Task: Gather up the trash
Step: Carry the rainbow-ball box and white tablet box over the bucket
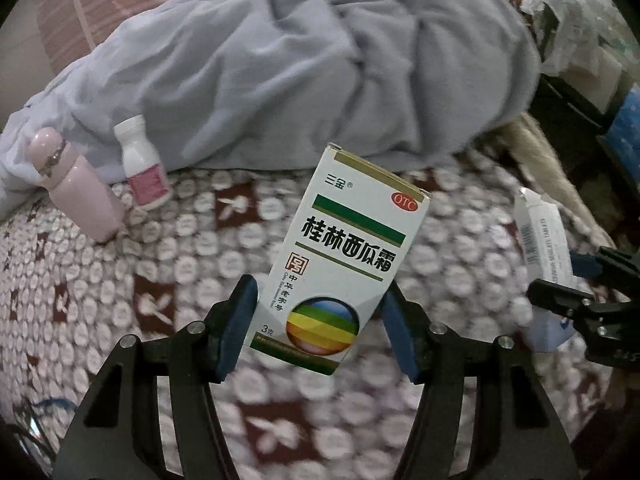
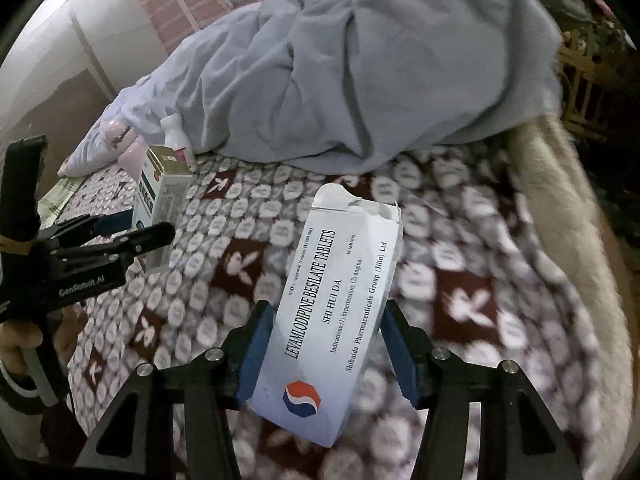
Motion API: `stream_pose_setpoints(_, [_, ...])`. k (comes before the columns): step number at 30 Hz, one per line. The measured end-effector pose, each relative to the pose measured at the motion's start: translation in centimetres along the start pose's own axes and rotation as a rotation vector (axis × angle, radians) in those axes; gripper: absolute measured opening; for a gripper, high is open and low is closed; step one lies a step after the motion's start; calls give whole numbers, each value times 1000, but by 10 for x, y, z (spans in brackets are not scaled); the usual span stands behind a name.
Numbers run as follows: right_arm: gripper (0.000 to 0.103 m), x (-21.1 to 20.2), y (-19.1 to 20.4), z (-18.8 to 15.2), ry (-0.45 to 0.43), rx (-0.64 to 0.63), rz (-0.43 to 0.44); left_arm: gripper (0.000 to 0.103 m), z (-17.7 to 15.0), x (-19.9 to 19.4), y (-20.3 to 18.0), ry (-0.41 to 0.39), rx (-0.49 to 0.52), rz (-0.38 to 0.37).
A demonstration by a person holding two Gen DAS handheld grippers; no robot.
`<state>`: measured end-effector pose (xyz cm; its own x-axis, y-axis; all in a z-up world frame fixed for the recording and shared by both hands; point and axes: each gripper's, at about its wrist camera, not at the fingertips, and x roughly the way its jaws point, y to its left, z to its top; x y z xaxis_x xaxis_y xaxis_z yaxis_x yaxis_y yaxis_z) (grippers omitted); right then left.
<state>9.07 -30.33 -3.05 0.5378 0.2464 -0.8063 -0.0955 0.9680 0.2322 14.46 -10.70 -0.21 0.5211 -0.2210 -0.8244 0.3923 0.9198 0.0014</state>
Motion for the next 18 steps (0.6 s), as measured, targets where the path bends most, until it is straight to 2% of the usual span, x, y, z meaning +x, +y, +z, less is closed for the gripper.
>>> stream_pose_setpoints(8, [54, -46, -37, -29, -35, 40, -43, 60, -7, -10, -69, -8, 31, -54])
stream_pose_setpoints(18, [54, -98, -99, -57, -81, 124, -129, 60, 1, -10, -154, -19, 95, -128])
